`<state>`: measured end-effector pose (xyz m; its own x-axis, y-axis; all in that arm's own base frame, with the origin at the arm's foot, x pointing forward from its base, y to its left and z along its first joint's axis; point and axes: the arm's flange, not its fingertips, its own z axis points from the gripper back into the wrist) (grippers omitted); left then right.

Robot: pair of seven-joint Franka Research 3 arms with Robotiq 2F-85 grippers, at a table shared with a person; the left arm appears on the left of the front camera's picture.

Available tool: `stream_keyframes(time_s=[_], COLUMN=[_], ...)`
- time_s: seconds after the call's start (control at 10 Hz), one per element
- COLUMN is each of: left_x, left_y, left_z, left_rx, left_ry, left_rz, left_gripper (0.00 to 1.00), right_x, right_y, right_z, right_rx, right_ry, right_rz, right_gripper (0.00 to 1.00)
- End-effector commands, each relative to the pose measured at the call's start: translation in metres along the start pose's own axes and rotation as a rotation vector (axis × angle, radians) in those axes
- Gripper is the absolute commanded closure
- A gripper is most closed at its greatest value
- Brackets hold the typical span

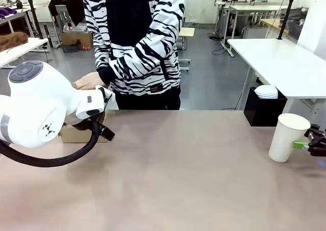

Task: Pour a drink into a cup and package it in a carrier.
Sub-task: Pick up the 600 ml Paper Cup and place it in the middle top area of the table.

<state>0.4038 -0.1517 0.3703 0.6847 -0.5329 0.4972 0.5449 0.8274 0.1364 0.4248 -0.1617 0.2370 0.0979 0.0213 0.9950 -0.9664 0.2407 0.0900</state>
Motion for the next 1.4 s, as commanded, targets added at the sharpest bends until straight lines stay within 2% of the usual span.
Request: stream_keyframes(time_s=[0.0,0.5,0.6,0.7,0.8,1.1,1.2,1.3], left_x=[0.0,0.0,0.0,0.0,0.0,0.0,0.0,0.0], left_y=[0.0,0.0,0.0,0.0,0.0,0.0,0.0,0.0], left_z=[0.0,0.0,0.0,0.0,0.0,0.0,0.0,0.0], left_rx=[-0.001,-0.001,-0.001,-0.001,-0.001,-0.001,-0.001,-0.001], left_ry=[-0.001,-0.001,-0.001,-0.001,-0.001,-0.001,-0.001,-0.001], left_rz=[0.0,0.0,0.0,0.0,0.0,0.0,0.0,0.0], left_gripper=[0.0,0.0,0.0,0.0,0.0,0.0,0.0,0.0], right_x=[0.0,-0.002,-0.005,-0.006,-0.004,-0.005,-0.005,0.023], right_y=[0.008,0.008,0.006,0.006,0.006,0.003,0.003,0.013], right_z=[-0.016,-0.042,-0.045,-0.047,-0.042,-0.038,-0.037,-0.042], right_rx=[0.041,0.035,0.036,0.033,0.032,0.058,0.058,0.028], right_ry=[0.002,-0.007,-0.003,-0.011,-0.017,-0.012,-0.014,-0.036], right_rz=[0.011,0.004,-0.004,-0.004,0.009,-0.017,-0.017,-0.034], right_gripper=[0.0,0.0,0.19,0.2,0.39,0.39,0.25,0.34])
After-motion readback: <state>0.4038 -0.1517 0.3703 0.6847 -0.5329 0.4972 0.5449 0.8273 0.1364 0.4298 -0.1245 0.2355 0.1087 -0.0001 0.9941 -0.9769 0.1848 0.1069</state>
